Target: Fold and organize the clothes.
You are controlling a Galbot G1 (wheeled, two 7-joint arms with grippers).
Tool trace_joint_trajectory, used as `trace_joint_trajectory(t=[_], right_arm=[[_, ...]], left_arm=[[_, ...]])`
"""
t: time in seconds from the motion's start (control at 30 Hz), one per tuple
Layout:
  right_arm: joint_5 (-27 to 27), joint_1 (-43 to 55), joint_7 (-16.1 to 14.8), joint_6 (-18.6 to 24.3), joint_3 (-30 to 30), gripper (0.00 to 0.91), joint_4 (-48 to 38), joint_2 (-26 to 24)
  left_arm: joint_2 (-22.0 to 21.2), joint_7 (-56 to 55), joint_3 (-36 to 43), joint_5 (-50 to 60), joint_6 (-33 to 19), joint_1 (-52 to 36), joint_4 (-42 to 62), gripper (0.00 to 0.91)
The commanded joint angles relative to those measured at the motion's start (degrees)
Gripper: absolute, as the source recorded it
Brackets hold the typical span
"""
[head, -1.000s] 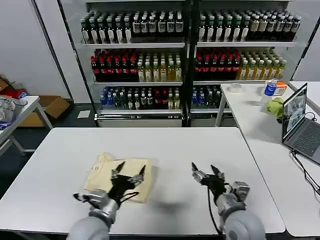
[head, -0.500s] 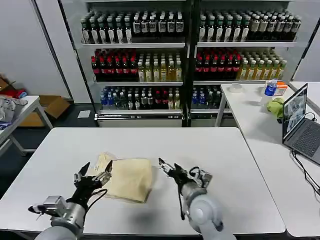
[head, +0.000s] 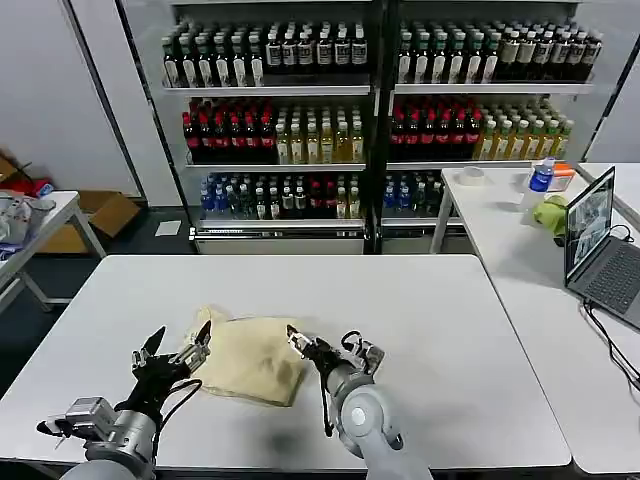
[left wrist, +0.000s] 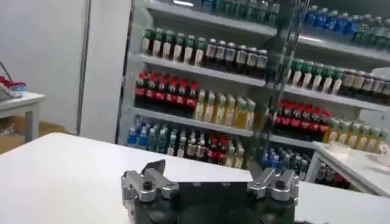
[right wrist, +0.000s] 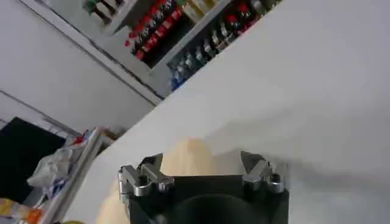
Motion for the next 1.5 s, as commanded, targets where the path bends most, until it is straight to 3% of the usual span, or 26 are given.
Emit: trace_joint_trajectory(t=[0.03, 0.53, 0.57, 0.6, 0.73, 0.87, 0.97, 1.5], right_arm=[[-1.12, 0.96, 0.25, 1.25, -1.84, 0.907, -3.6, 2.83], [-1.22, 1.08, -0.04, 2.88, -3.63, 0.887, -3.44, 2.83], [-1.3, 1.1, 0.07, 3.06, -3.89, 0.806, -3.47, 2.83], [-1.31, 1.15, 0.16, 3.21, -4.09, 0.595, -3.47, 2.83], [-1.67, 1.33, 0.32, 3.57, -4.67, 0.292, -3.58, 2.83], [-1.74, 1.46, 0.59, 3.65, -5.03, 0.05, -3.6, 2.83], [-1.71, 1.52, 0.64, 3.63, -5.24, 0.0, -3.45, 2.83], [-1.79, 2.2, 0.67, 2.95, -3.54, 0.0, -2.43, 2.83]], left_arm=[[-0.11, 0.05, -1.23, -0.68, -0.16, 0.93, -0.59, 0.907], [-0.12, -0.08, -0.6, -0.74, -0.12, 0.22, -0.39, 0.907], [-0.12, -0.09, -0.55, -0.74, -0.11, 0.17, -0.36, 0.907], [-0.13, -0.08, -0.52, -0.75, -0.1, 0.12, -0.3, 0.907], [-0.22, -0.15, -0.46, -0.81, -0.06, -0.01, -0.23, 0.907], [-0.28, -0.16, -0.45, -0.85, -0.06, -0.04, -0.24, 0.907], [-0.37, -0.18, -0.45, -0.87, -0.08, -0.04, -0.26, 0.907], [-0.56, -0.23, -0.21, -0.99, -0.15, -0.18, 0.0, 0.907]])
